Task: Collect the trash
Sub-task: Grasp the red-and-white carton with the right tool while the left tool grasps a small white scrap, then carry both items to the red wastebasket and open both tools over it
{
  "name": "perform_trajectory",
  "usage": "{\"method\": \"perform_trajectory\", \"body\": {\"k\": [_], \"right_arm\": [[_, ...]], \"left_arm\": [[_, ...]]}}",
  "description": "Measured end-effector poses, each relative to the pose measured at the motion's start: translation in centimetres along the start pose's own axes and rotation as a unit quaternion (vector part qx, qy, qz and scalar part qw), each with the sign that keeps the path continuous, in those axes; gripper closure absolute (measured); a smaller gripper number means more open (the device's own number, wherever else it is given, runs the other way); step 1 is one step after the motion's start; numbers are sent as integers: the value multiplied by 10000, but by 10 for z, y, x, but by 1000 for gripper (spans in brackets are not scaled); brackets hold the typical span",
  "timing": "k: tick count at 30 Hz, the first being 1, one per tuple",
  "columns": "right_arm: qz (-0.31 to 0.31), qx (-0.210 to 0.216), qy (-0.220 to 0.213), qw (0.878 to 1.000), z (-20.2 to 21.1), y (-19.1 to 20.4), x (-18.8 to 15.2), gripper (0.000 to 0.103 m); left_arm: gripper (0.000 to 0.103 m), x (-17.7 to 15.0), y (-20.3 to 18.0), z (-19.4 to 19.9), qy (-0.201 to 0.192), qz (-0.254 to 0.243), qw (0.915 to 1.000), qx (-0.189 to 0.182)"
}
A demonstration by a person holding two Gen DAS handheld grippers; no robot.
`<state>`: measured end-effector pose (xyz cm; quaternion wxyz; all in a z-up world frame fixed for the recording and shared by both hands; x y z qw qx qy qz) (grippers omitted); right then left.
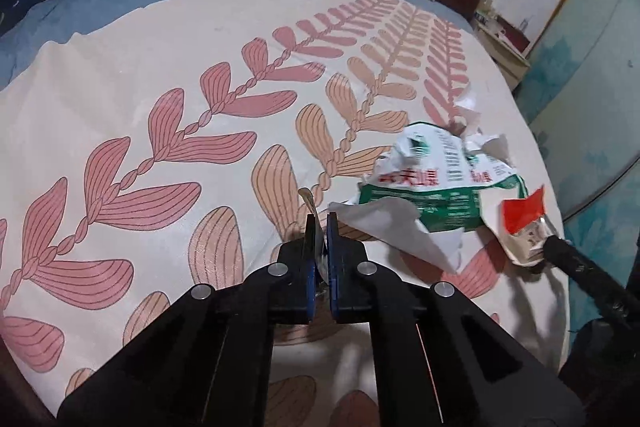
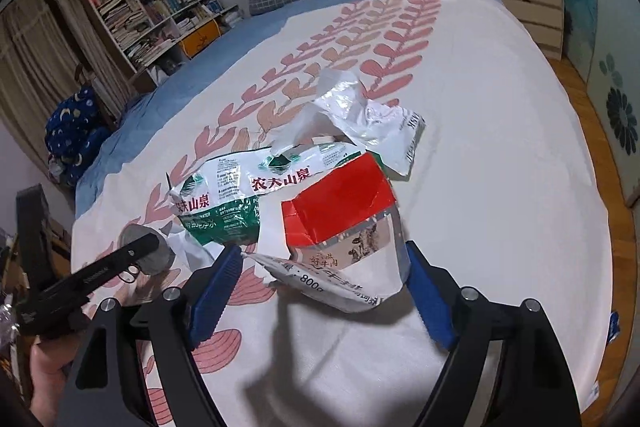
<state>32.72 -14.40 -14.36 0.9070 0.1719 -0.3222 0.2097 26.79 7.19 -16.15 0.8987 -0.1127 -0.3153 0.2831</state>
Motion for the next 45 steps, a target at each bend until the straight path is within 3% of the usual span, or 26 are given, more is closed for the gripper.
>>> {"method": "perform_trajectory", "body": {"k": [6, 15, 23, 30, 36, 41, 45], "right_arm": [[-71, 6, 24, 10000, 0, -1, -4, 43], [-188, 146, -97, 9997, 38, 5, -14, 46], [-194, 110, -528, 9984, 144, 3, -27, 47], [-214, -348, -956, 9946, 296, -31, -60, 47], [-358, -1038, -1221, 9864, 436, -92, -126, 47], [-528, -1538, -1056, 9810, 509, -145, -202, 47], [-977, -2002, -762, 9719, 556, -201, -285, 47]], "left_arm": [[99, -2, -6, 10, -101, -65, 9999, -61], [99, -18, -32, 46, -267, -258, 9987, -336], [99, -65, -104, 116, -441, -673, 9924, -933], [99, -115, -191, 199, -635, -1007, 9790, -1657], [99, -191, -271, 251, -422, -1451, 9625, -2253], [99, -284, -347, 269, 34, -2178, 9394, -2647], [99, -346, -393, 268, 367, -2666, 9225, -2765]]}}
Point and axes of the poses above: each gripper's, at about its wrist camera, not at the fingertips, and z roughly against the way its jaws point, y to its left, x to its top, the point moved 10 cm from there along -z, roughly the way its jaws point, and after that the axes turned 13 degrees about z, right-handed, at the moved point
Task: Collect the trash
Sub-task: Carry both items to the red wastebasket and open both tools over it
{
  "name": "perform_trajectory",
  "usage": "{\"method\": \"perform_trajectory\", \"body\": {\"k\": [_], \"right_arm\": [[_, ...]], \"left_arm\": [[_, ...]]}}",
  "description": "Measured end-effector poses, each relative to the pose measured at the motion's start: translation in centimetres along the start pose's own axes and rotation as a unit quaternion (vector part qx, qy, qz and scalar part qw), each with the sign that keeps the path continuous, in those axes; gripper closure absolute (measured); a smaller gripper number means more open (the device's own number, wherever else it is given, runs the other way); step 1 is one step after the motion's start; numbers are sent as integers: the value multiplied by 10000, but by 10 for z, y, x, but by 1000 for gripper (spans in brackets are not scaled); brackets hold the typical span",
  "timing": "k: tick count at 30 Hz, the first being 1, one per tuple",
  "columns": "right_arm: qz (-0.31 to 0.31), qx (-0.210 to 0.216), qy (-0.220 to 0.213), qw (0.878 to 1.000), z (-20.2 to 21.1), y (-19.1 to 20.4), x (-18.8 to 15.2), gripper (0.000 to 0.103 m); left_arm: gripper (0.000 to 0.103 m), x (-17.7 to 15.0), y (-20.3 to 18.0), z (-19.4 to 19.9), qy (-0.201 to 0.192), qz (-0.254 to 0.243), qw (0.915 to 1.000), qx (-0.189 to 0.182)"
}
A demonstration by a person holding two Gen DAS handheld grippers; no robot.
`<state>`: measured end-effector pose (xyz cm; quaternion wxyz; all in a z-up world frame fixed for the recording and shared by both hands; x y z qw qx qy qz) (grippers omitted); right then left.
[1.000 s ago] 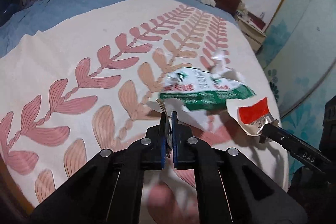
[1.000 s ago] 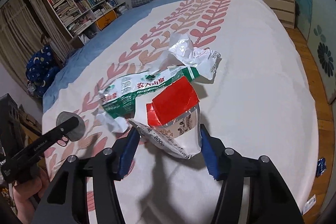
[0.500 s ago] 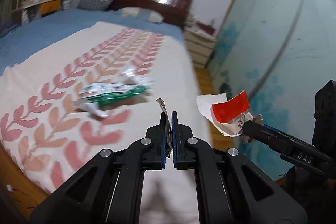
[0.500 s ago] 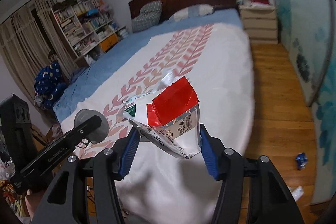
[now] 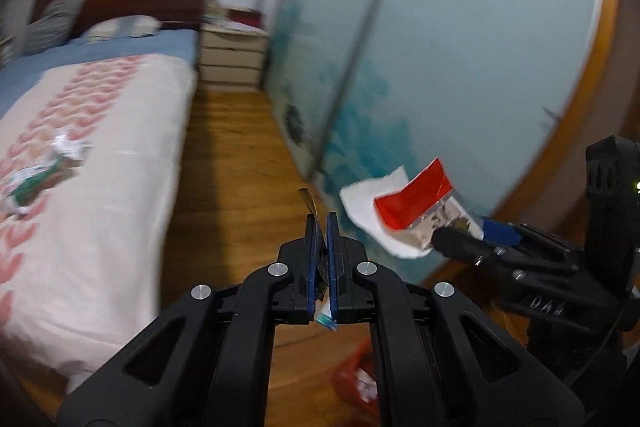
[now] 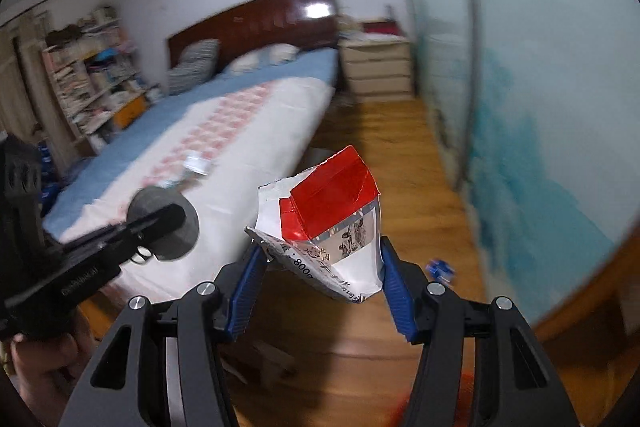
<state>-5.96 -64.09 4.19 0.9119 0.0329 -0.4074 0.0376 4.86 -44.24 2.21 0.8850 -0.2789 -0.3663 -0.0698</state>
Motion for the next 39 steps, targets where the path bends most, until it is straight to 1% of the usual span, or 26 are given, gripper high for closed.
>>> {"method": "perform_trajectory", "body": {"k": [2, 3, 5, 6, 8, 11, 12, 14, 15, 17, 20, 23, 25, 28, 30, 34, 36, 37, 38, 39], "right_arm": [[-210, -192, 169, 9995, 11, -35, -32, 47], [-255, -257, 252, 9990, 13, -46, -46, 47], [-486, -421, 452, 9969, 20, -77, -81, 47], [-689, -489, 591, 9947, 25, -97, -104, 47], [-895, -607, 762, 9912, 27, -119, -134, 47], [-1115, -741, 973, 9862, 29, -144, -174, 47], [-1155, -771, 1022, 9850, 24, -146, -182, 47], [-1264, -815, 1193, 9814, 20, -158, -208, 47], [-1357, -821, 1325, 9784, 18, -166, -226, 47], [-1491, -787, 1476, 9746, 8, -164, -246, 47], [-1631, -786, 1718, 9684, 0, -170, -278, 47], [-1674, -828, 1872, 9644, -24, -164, -281, 46], [-1776, -828, 1985, 9603, -37, -166, -290, 44], [-1927, -887, 2160, 9531, -54, -166, -300, 40], [-1956, -932, 2233, 9504, -57, -165, -302, 38], [-1918, -1053, 2301, 9482, -59, -169, -314, 38], [-1892, -1147, 2300, 9477, -54, -171, -313, 34], [-1893, -1172, 2283, 9478, -51, -172, -313, 32], [-1876, -1222, 2272, 9478, -49, -172, -312, 31], [-1849, -1299, 2272, 9473, -47, -173, -313, 30]], "left_arm": [[99, -17, -27, -21, 216, -209, 9995, -20], [99, -26, -40, -31, 325, -290, 9990, -69], [99, -42, -62, -48, 533, -442, 9975, -122], [99, -51, -72, -58, 634, -523, 9965, -145], [99, -69, -89, -75, 863, -664, 9939, -163], [99, -95, -105, -95, 1138, -829, 9899, -130], [99, -105, -109, -103, 1252, -871, 9883, -99], [99, -123, -113, -117, 1479, -913, 9848, -79], [99, -132, -115, -125, 1591, -949, 9827, -41], [99, -155, -119, -140, 1829, -1030, 9777, 11], [99, -181, -122, -155, 2148, -1077, 9707, 74], [99, -196, -121, -164, 2321, -1158, 9656, 194], [99, -204, -120, -171, 2405, -1194, 9629, 275], [98, -215, -113, -182, 2563, -1238, 9578, 411], [98, -221, -111, -185, 2658, -1238, 9550, 440], [98, -229, -113, -185, 2804, -1239, 9509, 434], [96, -233, -115, -186, 2868, -1263, 9487, 423], [90, -234, -116, -187, 2897, -1267, 9478, 407], [77, -235, -118, -186, 2910, -1263, 9476, 380], [68, -235, -120, -185, 2914, -1261, 9477, 336]]}}
Point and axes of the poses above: each gripper's, at about its wrist camera, not at the fingertips, and z roughly against the way its jaws point, y to its left, x to its top, the point moved 10 cm from there along -z, roughly the way its jaws point, and after that the axes turned 13 degrees about z, right-handed, at the moved point
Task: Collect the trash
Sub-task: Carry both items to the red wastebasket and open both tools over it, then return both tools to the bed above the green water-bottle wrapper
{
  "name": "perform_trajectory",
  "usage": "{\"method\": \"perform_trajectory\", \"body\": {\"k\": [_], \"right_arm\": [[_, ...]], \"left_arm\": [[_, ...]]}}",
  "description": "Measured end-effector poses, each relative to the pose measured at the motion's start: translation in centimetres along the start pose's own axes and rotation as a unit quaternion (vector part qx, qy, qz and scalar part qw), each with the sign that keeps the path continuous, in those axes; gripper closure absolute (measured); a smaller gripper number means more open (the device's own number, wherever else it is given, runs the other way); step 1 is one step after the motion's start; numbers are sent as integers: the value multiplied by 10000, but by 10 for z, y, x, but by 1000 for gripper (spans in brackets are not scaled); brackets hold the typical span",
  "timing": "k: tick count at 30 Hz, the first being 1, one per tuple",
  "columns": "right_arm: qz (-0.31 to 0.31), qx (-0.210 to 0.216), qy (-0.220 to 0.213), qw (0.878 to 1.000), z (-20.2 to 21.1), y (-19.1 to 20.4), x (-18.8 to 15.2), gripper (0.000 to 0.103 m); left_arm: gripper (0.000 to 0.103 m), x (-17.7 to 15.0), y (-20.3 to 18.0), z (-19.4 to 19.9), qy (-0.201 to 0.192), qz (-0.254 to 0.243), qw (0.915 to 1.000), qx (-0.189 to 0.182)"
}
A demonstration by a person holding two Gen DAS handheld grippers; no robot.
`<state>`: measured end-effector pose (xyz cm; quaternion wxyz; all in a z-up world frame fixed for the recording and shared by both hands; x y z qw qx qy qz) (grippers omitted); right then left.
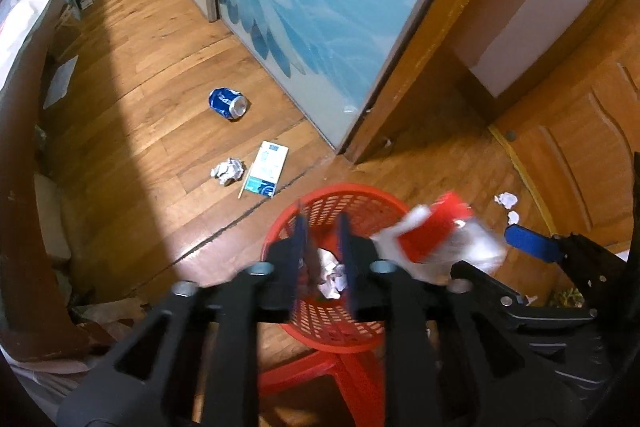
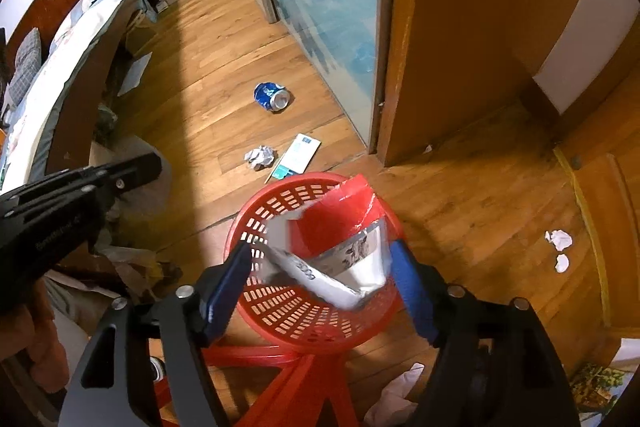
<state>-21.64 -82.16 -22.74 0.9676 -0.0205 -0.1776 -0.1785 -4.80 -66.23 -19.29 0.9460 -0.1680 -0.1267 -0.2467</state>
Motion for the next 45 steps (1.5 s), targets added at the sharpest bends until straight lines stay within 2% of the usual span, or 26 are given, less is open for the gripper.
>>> {"method": "perform_trajectory", "body": {"k": [1, 2, 7, 18, 25, 29, 32, 34, 36, 37, 38, 40, 42, 45], "right_arm": [[-12, -24, -18, 10000, 3, -1, -1, 30], [-38, -58, -55, 10000, 6, -2, -4, 30], [-110, -94, -104, 9998, 18, -3, -10, 30], [65, -210, -305, 9993, 38, 11, 11, 29], [321, -222, -343, 9986, 44, 35, 23, 29], [447, -221, -463, 9977, 50, 52, 35, 29], [493, -127, -648, 9966, 58, 68, 50, 29], [566, -110, -842, 9948, 68, 80, 62, 28], [677, -122, -995, 9927, 76, 92, 73, 26], [758, -113, -1045, 9916, 79, 100, 78, 25], [803, -80, -1075, 9909, 81, 107, 83, 25], [899, -39, -1165, 9891, 85, 123, 92, 25], [956, 40, -1246, 9876, 88, 136, 98, 25], [1070, 167, -1326, 9852, 90, 164, 108, 25]], "left_arm": [[51, 0, -2, 1, -17, -14, 10000, -14], [46, -1, -4, 5, -86, -55, 9999, -7], [40, -2, -10, 8, -137, -169, 9997, -64], [38, -1, -13, 24, -291, -199, 9991, -229], [38, 7, 11, 45, -515, 116, 9980, -341], [38, 18, 35, 64, -712, 493, 9952, -449], [38, 29, 60, 91, -1122, 822, 9888, -536], [38, 35, 74, 113, -1394, 901, 9843, -596], [38, 40, 92, 141, -1827, 900, 9777, -512], [38, 42, 99, 154, -2063, 885, 9734, -465], [36, 43, 108, 172, -2420, 862, 9656, -397], [17, 42, 124, 205, -3060, 817, 9481, -295], [17, 38, 136, 232, -3545, 728, 9320, -205], [16, 38, 151, 241, -3609, 631, 9305, 55]]}}
Point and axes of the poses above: each gripper's, at about its wrist camera, not at the fingertips, and z roughly against the way its jaws point, y to its left, x to its top, the point moved 10 cm from there along -z, roughly the way its jaws point, and after that the axes turned 13 degrees about z, right-handed, at the moved point
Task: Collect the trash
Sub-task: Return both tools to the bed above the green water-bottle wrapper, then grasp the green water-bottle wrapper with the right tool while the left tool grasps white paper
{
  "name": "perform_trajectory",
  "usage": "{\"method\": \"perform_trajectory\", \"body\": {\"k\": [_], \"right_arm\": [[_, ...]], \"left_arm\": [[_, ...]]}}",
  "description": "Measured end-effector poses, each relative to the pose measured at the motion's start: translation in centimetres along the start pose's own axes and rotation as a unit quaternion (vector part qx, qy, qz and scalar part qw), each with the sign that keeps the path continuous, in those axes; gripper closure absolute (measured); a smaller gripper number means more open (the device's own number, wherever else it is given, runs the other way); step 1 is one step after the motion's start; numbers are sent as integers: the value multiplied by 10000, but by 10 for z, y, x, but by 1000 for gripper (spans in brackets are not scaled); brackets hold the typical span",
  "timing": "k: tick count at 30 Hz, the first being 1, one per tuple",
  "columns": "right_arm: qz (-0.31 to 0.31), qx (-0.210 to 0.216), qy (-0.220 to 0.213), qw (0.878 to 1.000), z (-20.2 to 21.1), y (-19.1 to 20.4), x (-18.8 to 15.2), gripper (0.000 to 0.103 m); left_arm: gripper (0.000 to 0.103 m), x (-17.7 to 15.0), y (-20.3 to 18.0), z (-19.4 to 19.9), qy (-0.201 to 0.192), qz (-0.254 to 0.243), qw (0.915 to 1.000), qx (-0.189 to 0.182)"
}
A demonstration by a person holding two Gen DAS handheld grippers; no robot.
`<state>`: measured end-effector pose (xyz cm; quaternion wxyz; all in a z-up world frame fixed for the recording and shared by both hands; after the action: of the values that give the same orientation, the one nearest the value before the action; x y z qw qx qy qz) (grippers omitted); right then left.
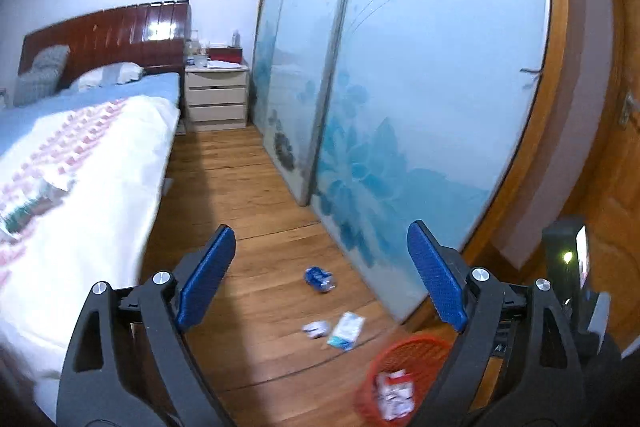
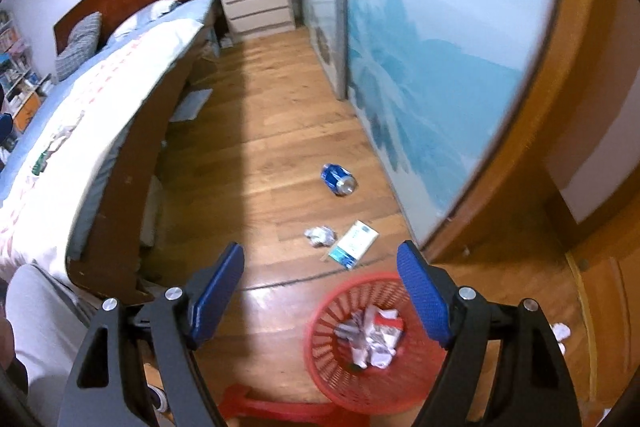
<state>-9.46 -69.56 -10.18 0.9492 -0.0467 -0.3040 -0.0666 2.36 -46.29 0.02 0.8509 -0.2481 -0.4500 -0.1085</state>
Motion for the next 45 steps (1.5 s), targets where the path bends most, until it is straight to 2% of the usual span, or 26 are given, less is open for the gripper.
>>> {"method": "perform_trajectory", "body": {"k": [5, 7, 10, 13, 15, 20, 22, 26, 28, 32, 34, 35, 37, 39, 40, 41, 43, 45], "right_arm": [[249, 420, -243, 9985, -7, 57, 35, 24], [338, 660, -385, 9965, -9, 88, 54, 24], [538, 990, -613, 9917, -13, 138, 85, 23], [845, 1311, -913, 9835, -16, 201, 124, 23], [995, 1523, -1018, 9780, -19, 239, 144, 21], [1315, 1947, -1212, 9644, -39, 351, 190, 20], [1403, 2135, -1181, 9596, -50, 396, 203, 20], [1426, 2386, -1025, 9551, -75, 465, 220, 20], [1436, 2441, -967, 9542, -89, 494, 223, 20], [1412, 2508, -897, 9535, -112, 537, 232, 20], [1421, 2498, -856, 9540, -129, 554, 237, 20], [1410, 2491, -844, 9544, -135, 560, 239, 20], [1388, 2462, -820, 9557, -150, 570, 244, 20], [1385, 2445, -811, 9563, -160, 580, 248, 20], [1382, 2441, -824, 9563, -167, 587, 253, 20], [1393, 2450, -828, 9559, -172, 590, 257, 20], [1427, 2476, -833, 9547, -181, 601, 263, 20], [1438, 2537, -798, 9532, -190, 610, 268, 20]], "left_arm": [[16, 15, 47, 6, -156, 191, 9991, 353], [16, 25, 79, 13, -278, 336, 9973, 585], [16, 38, 144, 28, -445, 666, 9904, 1124], [16, 48, 222, 46, -568, 867, 9785, 1781], [16, 54, 285, 62, -660, 1214, 9653, 2217], [16, 55, 417, 89, -658, 2084, 9335, 2843], [16, 55, 462, 89, -587, 2274, 9263, 2945], [16, 51, 510, 70, -268, 2597, 9231, 2823], [16, 52, 523, 52, -100, 2689, 9264, 2633], [16, 45, 535, 24, 208, 2730, 9291, 2488], [16, 41, 544, 10, 377, 2795, 9277, 2446], [16, 38, 550, 2, 503, 2967, 9232, 2389], [17, 36, 560, -3, 506, 3236, 9176, 2251], [32, 31, 571, -4, 571, 3381, 9088, 2378], [56, 27, 573, -6, 669, 3454, 9060, 2355], [76, 22, 574, -9, 790, 3521, 9031, 2328], [87, 15, 575, -10, 904, 3565, 8993, 2368], [89, 14, 573, -8, 885, 3569, 9006, 2317]]}}
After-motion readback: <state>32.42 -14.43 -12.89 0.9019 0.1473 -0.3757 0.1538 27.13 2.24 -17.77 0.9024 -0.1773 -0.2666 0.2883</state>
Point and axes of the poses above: each gripper's, at about its wrist camera, not at the fingertips, and z roughly against the way its jaws point, y to its left, x to its top, the point moved 10 cm from there along -z, roughly the way its jaws point, and after that the axes turned 13 degrees about z, right-handed, at the moved point
